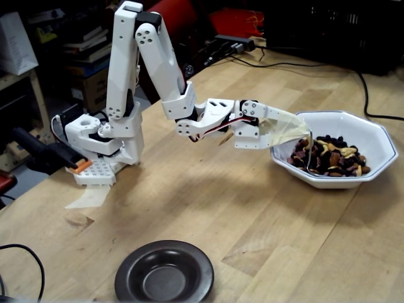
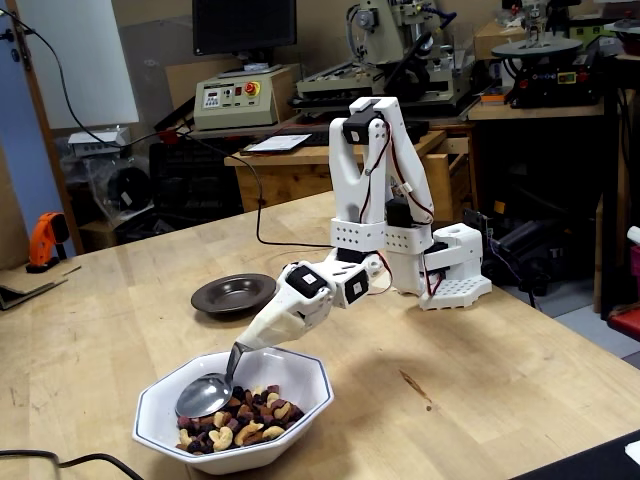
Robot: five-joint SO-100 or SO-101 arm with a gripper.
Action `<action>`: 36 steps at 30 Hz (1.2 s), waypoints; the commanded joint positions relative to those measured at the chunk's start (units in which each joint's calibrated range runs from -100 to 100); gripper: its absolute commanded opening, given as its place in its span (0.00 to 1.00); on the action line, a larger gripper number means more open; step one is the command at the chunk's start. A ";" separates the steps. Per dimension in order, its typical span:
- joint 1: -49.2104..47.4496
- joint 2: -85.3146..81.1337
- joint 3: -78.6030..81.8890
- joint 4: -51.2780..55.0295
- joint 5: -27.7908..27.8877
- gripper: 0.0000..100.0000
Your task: Use spoon to transfer food from the white bowl to brown plate
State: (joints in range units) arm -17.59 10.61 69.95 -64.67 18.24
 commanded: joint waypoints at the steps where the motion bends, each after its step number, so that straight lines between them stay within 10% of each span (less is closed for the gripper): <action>1: 1.15 -0.46 -0.48 0.17 -0.20 0.04; 36: -11.08 2.19 -1.37 -0.39 -11.87 0.04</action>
State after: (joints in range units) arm -27.59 13.70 69.28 -64.83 8.96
